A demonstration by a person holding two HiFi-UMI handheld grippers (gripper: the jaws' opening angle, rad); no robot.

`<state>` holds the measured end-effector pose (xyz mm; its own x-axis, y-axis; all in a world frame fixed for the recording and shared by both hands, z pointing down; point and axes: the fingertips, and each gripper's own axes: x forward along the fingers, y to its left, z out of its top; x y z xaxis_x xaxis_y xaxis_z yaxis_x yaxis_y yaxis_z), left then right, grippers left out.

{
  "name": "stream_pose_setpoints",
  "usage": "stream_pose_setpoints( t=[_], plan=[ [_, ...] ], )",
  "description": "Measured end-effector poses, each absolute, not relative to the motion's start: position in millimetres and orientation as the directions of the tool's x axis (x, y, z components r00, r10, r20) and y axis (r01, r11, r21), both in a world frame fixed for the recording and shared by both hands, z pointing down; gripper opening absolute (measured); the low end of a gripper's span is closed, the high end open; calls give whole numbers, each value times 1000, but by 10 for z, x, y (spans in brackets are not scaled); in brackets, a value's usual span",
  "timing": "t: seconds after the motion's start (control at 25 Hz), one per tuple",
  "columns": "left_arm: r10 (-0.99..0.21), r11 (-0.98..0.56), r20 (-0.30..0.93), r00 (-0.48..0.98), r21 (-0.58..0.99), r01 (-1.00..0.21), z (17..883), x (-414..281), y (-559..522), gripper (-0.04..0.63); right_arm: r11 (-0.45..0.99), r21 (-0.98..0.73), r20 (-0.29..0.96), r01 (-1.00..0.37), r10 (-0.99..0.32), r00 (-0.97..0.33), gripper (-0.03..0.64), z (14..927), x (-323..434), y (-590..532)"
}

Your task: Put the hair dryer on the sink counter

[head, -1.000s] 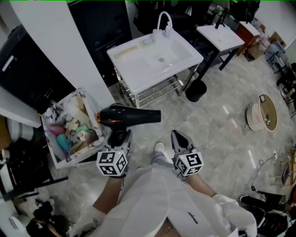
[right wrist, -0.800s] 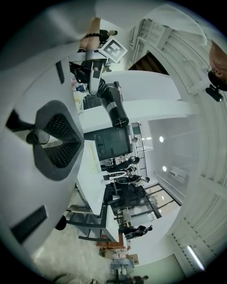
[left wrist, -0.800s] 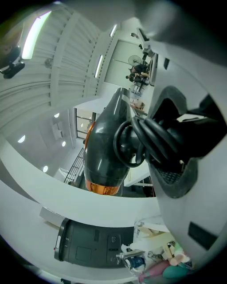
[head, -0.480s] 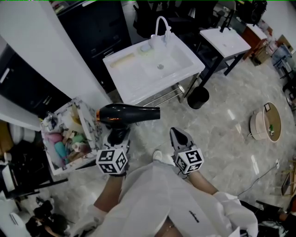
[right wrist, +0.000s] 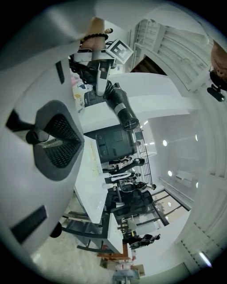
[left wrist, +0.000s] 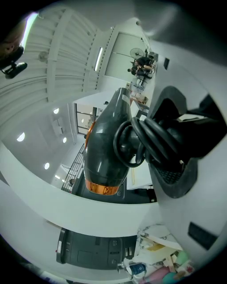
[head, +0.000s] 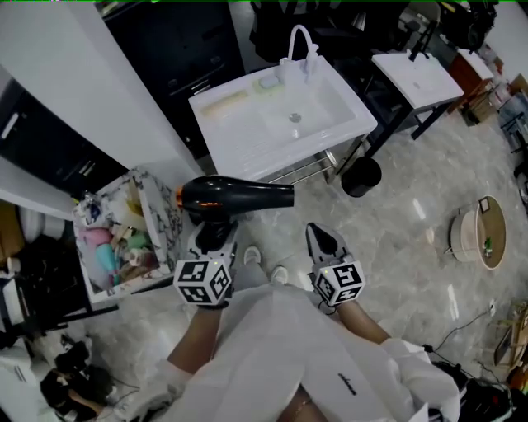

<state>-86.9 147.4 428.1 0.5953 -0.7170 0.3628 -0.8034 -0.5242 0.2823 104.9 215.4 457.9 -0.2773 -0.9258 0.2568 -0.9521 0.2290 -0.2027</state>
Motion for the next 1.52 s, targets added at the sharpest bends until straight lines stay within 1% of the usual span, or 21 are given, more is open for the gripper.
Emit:
stream_pose_setpoints(
  t=[0.28,0.72,0.96,1.2,1.52],
  plan=[
    [-709,-521,376,596,290,-803,4382,-781,1099,255,241,-182,262,-953,-922,-283,17,4569,1125,1870],
    [-674,-548,383,632,314,-775,4500,-427,85,255,248,-152,280,-957,-917,-282,17,4559,1275,938],
    [-652,-531,427,627,333,-779,4680,-353,-516,255,234,-157,300,-959,-914,-273,17,4641,1346,307],
    [-636,-508,468,614,345,-789,4864,-341,-1012,255,256,-157,306,-954,-906,-293,17,4642,1282,-287],
    [-612,-482,515,600,359,-800,5126,-368,-1463,255,252,-169,354,-953,-887,-297,17,4786,1131,-783]
  ],
)
